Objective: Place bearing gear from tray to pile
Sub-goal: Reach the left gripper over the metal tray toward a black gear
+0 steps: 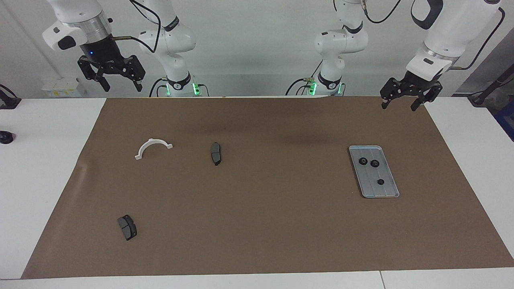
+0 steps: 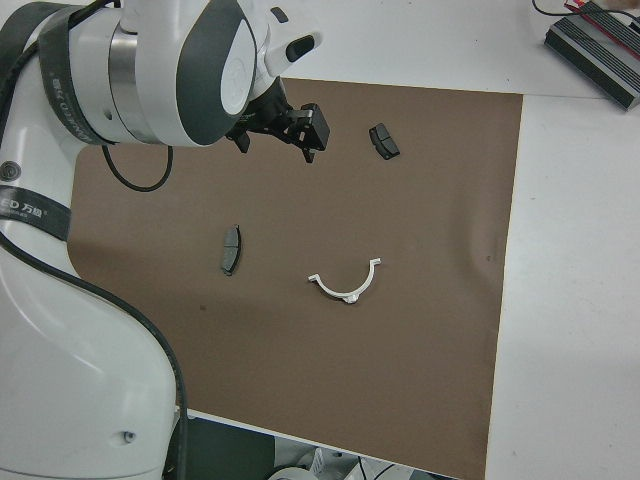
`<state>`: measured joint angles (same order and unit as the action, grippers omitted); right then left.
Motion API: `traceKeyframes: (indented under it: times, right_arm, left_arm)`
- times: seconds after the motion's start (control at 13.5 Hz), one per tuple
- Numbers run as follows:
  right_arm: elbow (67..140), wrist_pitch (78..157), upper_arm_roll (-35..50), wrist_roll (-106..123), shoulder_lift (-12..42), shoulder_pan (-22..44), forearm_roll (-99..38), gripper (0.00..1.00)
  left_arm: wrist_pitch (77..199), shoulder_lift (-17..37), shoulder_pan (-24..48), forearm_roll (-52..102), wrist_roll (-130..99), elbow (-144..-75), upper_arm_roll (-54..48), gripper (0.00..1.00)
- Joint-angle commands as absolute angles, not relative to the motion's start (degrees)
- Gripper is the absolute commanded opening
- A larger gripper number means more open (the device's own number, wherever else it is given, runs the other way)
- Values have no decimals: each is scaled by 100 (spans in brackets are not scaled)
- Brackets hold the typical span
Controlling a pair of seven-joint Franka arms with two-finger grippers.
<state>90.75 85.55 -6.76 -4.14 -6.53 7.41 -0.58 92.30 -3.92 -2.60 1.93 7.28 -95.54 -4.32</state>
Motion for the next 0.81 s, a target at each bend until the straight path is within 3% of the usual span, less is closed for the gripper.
traceKeyframes:
  times: [0.0,0.52,0.74]
  right_arm:
    - [9211,8543,-659,-378,-791,721,-70,100]
    - [9211,8543,-650,-378,-791,721,-70,100]
    - [9211,8543,-650,-378,-791,721,-70,100]
  left_arm:
    - [9369,-562,-246,272,808,-9764,-422,100]
    - [9378,-571,-255,272,703,-9729,-413,100]
    - [9832,-694,-299,264,721,-10115,-404,100]
